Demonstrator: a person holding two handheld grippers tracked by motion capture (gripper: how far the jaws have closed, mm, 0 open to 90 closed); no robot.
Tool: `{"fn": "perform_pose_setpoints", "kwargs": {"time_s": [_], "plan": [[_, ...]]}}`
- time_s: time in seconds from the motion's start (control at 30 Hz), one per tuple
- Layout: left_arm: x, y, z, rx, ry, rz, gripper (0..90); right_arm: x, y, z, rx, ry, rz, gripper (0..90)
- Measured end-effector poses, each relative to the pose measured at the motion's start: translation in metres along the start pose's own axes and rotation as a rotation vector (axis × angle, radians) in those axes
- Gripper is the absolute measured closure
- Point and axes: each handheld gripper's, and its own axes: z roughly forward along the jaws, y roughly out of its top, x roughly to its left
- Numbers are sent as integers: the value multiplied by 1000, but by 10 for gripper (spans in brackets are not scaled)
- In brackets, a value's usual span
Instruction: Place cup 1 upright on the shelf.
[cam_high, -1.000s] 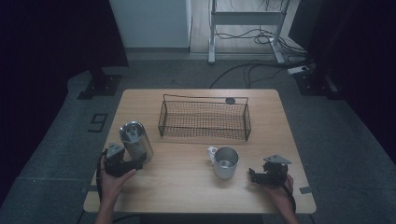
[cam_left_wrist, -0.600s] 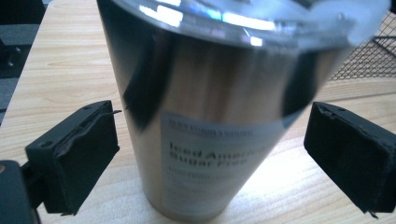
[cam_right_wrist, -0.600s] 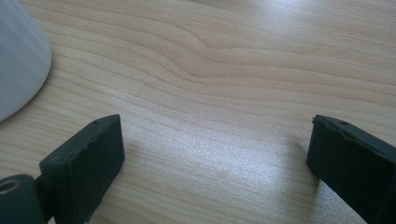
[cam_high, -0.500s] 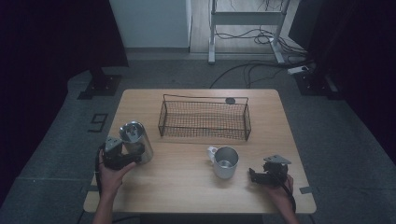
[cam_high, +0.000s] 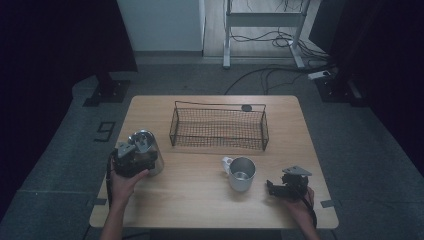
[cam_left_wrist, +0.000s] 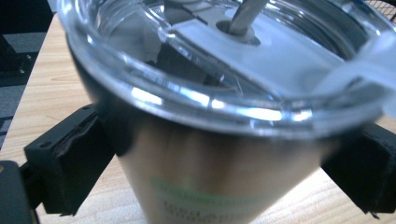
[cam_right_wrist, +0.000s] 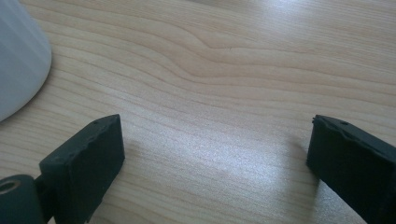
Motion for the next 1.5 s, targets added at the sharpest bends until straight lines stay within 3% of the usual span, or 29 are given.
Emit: {"fn": "perform_pose_setpoints", "kwargs": {"time_s": [0.6, 1.1, 1.37, 1.5], "plan": [[-1, 2, 11, -20, 13, 28, 34, 0, 0, 0, 0, 0, 0, 37], [1, 3, 10, -17, 7, 19, 36, 0, 0, 0, -2, -3, 2, 43], [-2, 6, 2, -48, -31, -5, 39, 0, 0, 0, -2, -3, 2, 44], [-2, 6, 0, -49, -20, -1, 39, 0, 0, 0, -3, -3, 3, 45]]}}
